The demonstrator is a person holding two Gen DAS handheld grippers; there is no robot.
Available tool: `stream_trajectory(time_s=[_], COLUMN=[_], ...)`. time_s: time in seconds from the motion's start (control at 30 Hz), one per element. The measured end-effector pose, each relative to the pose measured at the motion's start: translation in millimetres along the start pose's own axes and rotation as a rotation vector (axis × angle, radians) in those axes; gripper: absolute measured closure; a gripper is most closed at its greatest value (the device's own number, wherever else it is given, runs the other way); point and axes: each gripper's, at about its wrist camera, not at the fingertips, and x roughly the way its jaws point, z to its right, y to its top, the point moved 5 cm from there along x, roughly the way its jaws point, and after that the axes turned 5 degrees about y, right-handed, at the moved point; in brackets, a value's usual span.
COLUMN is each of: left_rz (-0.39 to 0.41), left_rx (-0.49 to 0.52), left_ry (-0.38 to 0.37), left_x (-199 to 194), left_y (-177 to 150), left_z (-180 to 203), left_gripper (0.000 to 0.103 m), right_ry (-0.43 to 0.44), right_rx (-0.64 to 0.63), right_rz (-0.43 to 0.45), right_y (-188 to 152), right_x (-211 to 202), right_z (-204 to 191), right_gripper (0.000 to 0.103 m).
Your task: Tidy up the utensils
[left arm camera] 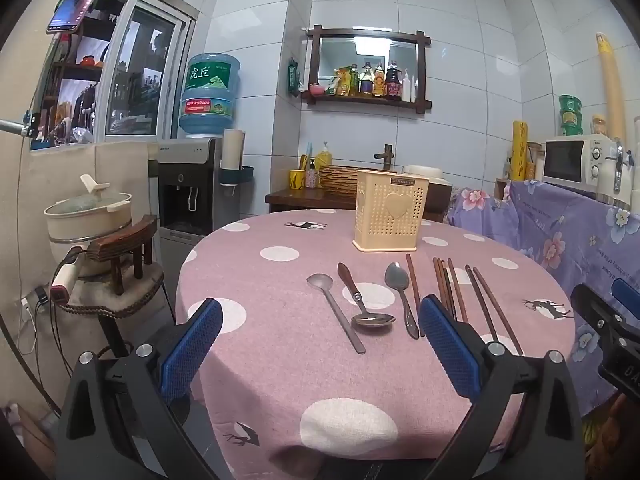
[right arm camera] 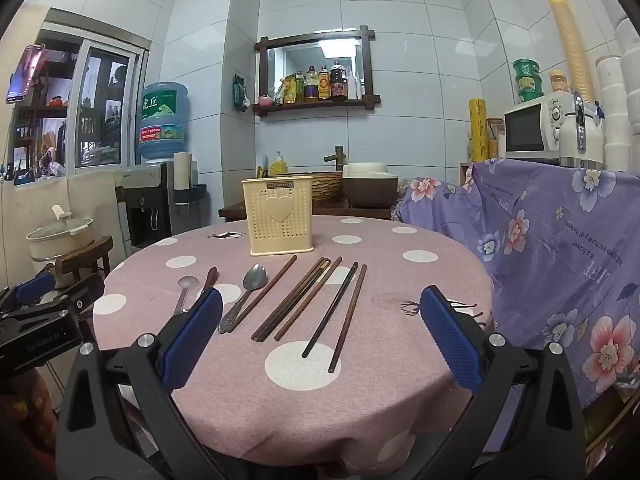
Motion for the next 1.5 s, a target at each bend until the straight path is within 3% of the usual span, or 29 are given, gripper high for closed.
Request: stream_trajectory(time_s=[1.5], left_rz=[-0.013], left_rx=[-0.004], left_ry=[0.020], left_x=[4.8], left_y=[-5.6], left_z=[-9.3], left_gripper=[0.005], right_ry=[-0.003], right_rx=[-0.005], right_rz=[-0.007], right_y=[0.0], right_x=[-1.6], right_z=[-1.2], right_gripper=[0.005])
